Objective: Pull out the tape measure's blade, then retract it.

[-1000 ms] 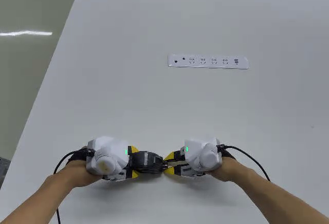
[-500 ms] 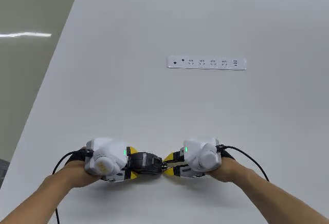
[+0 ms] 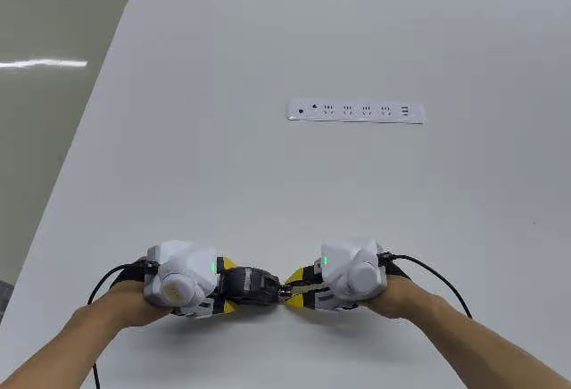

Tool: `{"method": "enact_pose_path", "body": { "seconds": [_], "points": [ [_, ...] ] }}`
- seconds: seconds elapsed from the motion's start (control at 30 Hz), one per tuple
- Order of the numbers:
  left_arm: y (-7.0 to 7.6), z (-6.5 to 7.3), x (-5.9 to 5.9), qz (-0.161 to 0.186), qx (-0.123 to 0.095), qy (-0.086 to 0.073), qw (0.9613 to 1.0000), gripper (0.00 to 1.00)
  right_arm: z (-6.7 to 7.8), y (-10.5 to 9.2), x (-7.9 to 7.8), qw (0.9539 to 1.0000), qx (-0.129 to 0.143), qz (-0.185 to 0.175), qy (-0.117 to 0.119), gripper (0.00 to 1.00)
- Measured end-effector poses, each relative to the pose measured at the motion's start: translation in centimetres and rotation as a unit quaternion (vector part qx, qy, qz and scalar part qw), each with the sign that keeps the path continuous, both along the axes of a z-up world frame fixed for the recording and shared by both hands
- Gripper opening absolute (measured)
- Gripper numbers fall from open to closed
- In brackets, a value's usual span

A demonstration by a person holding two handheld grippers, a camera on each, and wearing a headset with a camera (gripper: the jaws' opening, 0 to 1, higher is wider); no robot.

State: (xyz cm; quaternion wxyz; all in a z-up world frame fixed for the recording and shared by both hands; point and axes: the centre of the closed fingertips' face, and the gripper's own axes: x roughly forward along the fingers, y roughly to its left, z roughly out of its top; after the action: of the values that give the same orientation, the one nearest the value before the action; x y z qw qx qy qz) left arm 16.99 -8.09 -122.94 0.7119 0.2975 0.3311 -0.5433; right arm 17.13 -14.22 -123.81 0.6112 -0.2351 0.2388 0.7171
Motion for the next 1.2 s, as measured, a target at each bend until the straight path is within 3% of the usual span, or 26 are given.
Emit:
{"method": "enact_pose_path", "body": {
  "seconds": [1.2],
  "points": [
    [0.1,-0.1,0.0,0.001,-0.003,0.001,1.0000,0.28,0.1,-2.0,0.1,0.9999,-0.002,-0.009,0.006,0.11]
  ]
}}
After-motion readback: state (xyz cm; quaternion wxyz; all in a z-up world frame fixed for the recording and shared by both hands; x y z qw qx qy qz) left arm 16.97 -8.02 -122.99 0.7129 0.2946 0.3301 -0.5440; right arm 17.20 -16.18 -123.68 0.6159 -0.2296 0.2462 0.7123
